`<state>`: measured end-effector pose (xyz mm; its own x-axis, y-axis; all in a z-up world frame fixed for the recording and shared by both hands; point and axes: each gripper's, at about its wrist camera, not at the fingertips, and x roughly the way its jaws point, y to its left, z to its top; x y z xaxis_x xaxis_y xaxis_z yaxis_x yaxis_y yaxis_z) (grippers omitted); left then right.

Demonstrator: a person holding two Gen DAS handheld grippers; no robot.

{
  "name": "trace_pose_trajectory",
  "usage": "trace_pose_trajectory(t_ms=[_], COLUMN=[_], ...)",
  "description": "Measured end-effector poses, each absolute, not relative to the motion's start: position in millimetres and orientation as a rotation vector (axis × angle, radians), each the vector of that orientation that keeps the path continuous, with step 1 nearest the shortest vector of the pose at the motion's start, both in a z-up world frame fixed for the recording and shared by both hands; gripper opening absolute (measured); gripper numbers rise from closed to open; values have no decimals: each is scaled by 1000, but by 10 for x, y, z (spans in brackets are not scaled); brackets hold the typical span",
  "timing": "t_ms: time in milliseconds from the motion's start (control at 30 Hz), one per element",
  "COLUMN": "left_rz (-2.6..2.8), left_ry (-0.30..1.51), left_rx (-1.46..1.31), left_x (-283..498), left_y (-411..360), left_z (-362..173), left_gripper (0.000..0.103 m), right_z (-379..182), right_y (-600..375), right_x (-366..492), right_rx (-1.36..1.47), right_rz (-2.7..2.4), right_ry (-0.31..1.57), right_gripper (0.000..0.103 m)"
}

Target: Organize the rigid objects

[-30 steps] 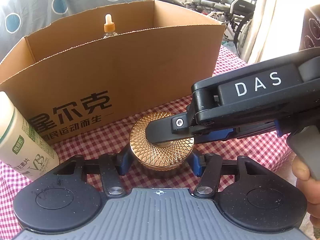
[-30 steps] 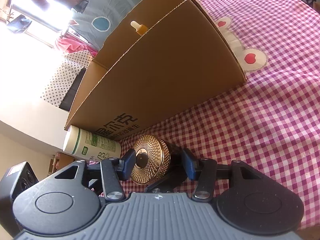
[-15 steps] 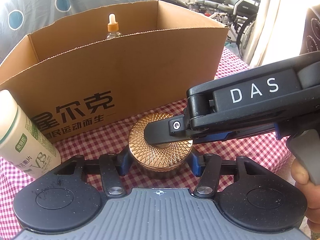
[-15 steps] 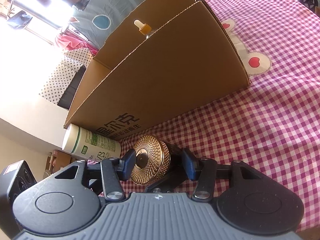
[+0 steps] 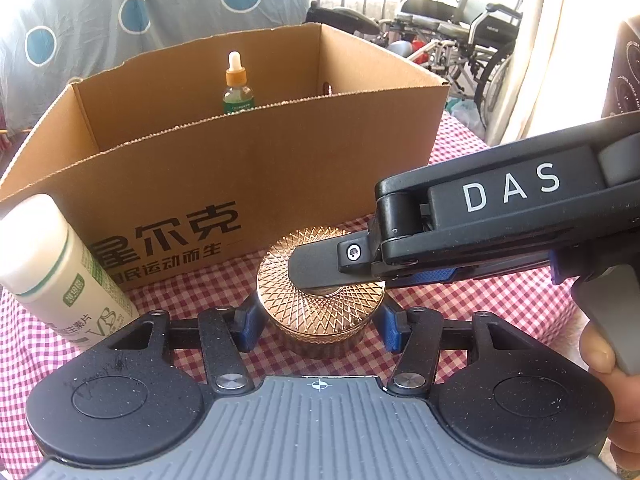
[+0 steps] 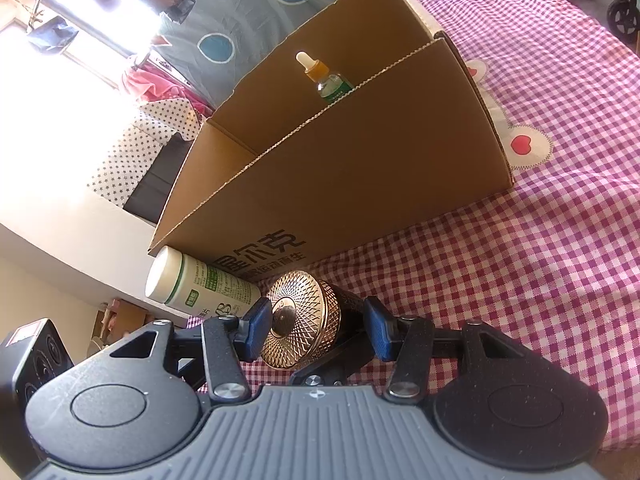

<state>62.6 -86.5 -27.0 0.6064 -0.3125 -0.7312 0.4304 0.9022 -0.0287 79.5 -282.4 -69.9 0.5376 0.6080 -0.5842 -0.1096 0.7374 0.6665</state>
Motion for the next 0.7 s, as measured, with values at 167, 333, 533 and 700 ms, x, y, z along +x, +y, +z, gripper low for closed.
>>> trace_pose_trajectory(t_ms=[167, 333, 533, 700], left_rz=[-424, -417, -412, -415], left_ry=[793, 770, 728, 673], left_rx=[153, 153, 146, 150], left_x=[559, 481, 425, 458], left_y=[-831, -801, -777, -775], left_z=[-199, -115, 64, 295], left_gripper=[56, 56, 56, 56], right_z=[-618, -522, -319, -50], right_y=[-2817, -2799, -2777, -2781], right_x=[731, 656, 576, 567], right_rx=[607, 599, 580, 549], right_rz=[471, 481, 490, 501], right_ry=[892, 868, 819, 756], right_gripper=[54, 54, 54, 54])
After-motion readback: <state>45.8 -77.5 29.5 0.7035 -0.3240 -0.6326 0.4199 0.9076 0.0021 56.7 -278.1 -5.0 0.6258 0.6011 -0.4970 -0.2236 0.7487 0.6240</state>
